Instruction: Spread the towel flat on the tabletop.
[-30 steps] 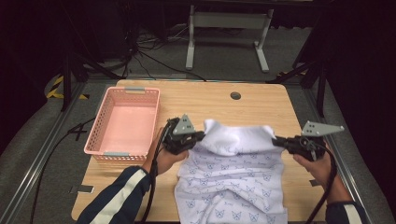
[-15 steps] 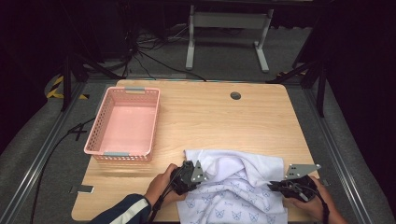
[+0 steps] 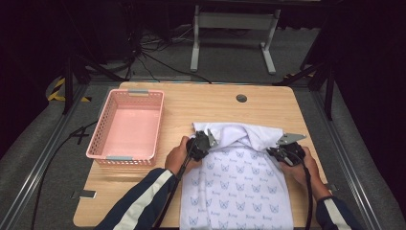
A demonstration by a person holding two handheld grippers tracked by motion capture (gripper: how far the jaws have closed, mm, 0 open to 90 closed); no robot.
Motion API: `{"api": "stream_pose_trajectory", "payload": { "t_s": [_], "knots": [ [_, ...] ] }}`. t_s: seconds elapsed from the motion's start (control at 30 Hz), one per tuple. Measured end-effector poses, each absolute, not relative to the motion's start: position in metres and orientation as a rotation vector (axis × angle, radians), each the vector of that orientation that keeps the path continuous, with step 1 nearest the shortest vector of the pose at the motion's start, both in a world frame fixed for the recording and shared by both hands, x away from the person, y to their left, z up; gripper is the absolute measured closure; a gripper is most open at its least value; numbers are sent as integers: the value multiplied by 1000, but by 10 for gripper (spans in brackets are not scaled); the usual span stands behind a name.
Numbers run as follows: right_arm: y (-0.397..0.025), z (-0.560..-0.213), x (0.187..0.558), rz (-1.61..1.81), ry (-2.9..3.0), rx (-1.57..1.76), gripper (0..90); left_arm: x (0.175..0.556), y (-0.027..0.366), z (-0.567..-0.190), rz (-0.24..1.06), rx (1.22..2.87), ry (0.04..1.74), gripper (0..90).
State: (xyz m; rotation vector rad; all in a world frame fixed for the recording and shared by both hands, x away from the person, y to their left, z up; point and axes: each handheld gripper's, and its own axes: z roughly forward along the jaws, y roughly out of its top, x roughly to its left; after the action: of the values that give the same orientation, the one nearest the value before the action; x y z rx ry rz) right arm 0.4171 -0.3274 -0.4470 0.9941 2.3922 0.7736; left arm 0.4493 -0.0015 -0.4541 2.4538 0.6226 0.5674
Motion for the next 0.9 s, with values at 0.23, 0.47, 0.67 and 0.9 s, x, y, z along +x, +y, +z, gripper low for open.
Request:
{"api": "stream_pose_trajectory", "payload": {
  "t_s": [0.23,0.47,0.67,0.9],
  "knots": [
    [-323,-448,473,723,2292,1082,868,502,-9,-455,637,2416,749,868],
    [-320,-447,500,743,2224,1158,868,525,-4,-436,642,2286,890,858],
    [-327,-412,479,962,2175,1067,869,500,20,-374,658,2171,786,855],
    [-334,-362,431,1124,2146,902,868,453,61,-331,697,2090,675,854]
  ]
}}
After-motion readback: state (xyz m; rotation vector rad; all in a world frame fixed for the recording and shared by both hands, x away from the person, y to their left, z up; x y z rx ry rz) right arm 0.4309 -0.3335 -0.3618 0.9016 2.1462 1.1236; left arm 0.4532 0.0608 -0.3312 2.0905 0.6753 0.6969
